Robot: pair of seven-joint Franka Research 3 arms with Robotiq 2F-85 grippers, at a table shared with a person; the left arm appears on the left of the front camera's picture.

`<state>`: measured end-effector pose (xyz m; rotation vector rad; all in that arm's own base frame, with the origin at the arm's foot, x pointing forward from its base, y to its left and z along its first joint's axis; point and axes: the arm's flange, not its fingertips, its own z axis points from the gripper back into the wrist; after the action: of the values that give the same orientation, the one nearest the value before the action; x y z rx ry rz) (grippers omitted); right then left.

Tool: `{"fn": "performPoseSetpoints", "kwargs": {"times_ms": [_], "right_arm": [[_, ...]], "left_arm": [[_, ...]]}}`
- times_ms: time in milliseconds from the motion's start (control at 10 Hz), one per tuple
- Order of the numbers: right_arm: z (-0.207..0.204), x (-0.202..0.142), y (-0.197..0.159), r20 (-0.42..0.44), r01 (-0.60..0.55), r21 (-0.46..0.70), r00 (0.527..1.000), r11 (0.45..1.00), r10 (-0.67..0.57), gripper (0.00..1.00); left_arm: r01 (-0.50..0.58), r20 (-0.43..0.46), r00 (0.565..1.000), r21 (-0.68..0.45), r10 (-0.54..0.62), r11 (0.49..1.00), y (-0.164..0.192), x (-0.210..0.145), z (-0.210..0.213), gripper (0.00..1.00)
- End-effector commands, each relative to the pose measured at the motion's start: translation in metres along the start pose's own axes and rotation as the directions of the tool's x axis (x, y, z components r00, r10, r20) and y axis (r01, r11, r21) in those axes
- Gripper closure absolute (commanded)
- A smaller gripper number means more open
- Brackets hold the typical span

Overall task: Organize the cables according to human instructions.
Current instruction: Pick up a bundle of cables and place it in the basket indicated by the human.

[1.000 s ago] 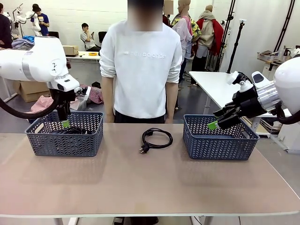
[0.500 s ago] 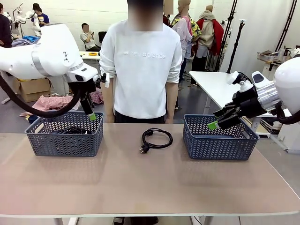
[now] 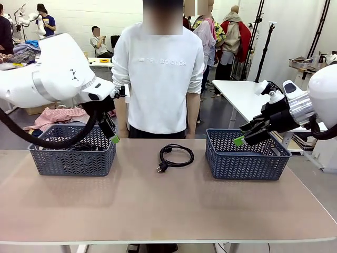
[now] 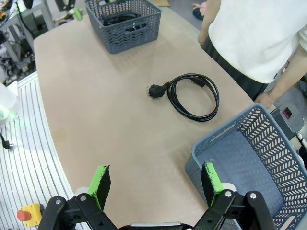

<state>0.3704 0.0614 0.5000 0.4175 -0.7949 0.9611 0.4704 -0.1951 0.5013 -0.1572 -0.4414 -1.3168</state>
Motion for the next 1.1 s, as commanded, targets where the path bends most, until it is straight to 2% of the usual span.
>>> {"fn": "performPoseSetpoints", "kwargs": {"times_ms": [0,400,500,1000], "right_arm": [[-0.002,0.0,-0.004,0.029,-0.015,0.018,0.999,1.0,0.014,0.0],[-0.002,0.0,-0.004,0.029,-0.015,0.018,0.999,1.0,0.014,0.0],[-0.002,0.0,-0.004,0.029,-0.015,0.018,0.999,1.0,0.014,0.0],[-0.002,0.0,-0.004,0.029,-0.015,0.018,0.999,1.0,0.014,0.0]], "left_arm": [[0.039,0.04,0.998,-0.043,-0.038,0.998,-0.019,-0.008,-0.007,0.0],[0.052,0.052,0.998,-0.111,-0.046,0.992,-0.035,-0.015,-0.017,0.0],[0.047,0.014,0.999,-0.081,-0.046,0.996,-0.033,-0.001,-0.02,0.0],[0.047,0.014,0.999,-0.081,-0.046,0.996,-0.033,-0.001,-0.02,0.0]]}}
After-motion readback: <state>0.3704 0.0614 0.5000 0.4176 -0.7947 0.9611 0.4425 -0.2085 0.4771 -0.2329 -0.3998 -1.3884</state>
